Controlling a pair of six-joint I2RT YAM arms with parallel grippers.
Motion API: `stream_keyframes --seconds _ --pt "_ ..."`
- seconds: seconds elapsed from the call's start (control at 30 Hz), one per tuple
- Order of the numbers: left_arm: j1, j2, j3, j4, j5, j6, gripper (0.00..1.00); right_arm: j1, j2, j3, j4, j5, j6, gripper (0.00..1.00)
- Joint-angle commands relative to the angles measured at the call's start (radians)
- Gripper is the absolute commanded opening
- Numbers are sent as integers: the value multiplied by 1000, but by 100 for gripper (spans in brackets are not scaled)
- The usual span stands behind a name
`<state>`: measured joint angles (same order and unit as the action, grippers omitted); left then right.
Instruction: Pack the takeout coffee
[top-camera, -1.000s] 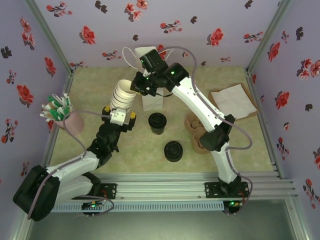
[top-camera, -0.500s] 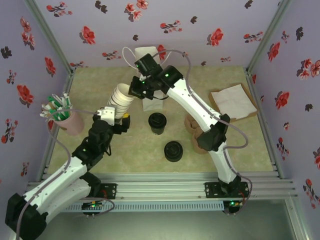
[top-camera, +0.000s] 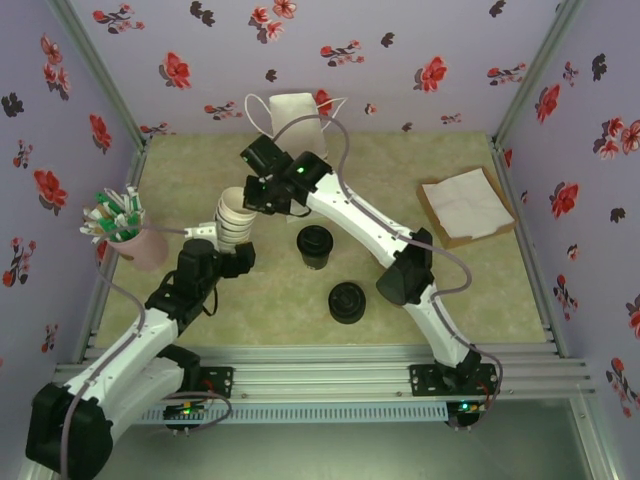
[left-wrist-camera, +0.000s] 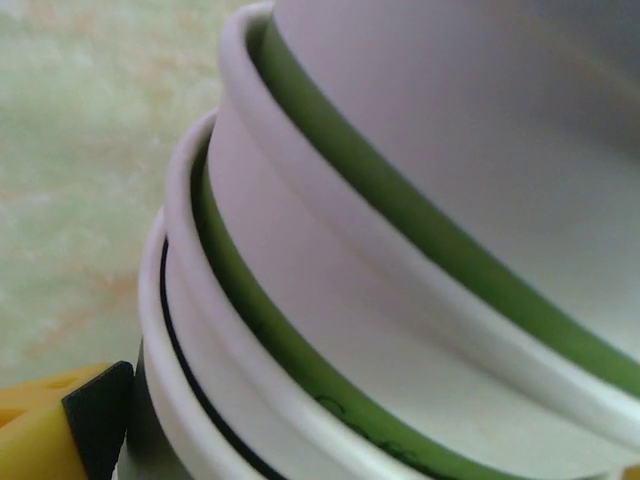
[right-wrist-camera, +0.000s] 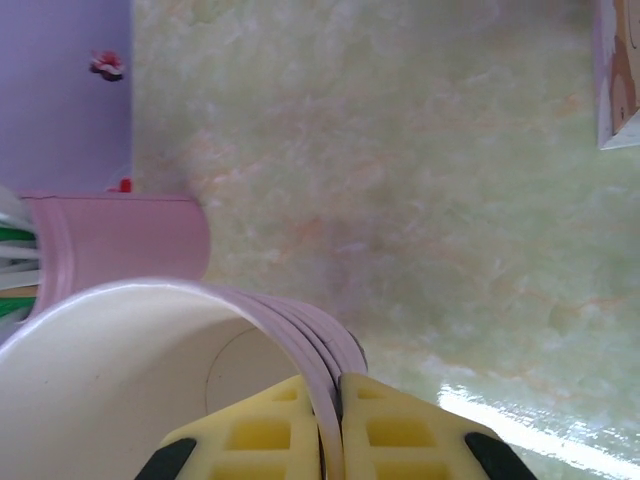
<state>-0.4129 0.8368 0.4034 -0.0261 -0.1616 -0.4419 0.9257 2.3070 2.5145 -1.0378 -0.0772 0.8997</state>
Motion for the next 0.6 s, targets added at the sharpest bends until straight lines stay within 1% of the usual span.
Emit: stream_keyframes --seconds 0.0,0.1,0.17,0.27,0.47,0.57 --pt "43 -19 -20 81 59 -123 99 1 -3 29 -6 139 -42 11" --pt "82 -37 -12 26 60 -129 99 10 3 30 -6 168 -57 12" --pt "120 -37 11 -46 68 -138 99 16 8 30 -3 183 -63 13" --pt "149 -46 14 -92 76 -143 99 21 17 31 -2 193 -67 13" --pt "170 -35 -8 -80 123 -155 100 22 41 38 -6 192 -64 14" --pt "180 -55 -8 -82 152 -174 99 24 51 41 -6 189 -62 14"
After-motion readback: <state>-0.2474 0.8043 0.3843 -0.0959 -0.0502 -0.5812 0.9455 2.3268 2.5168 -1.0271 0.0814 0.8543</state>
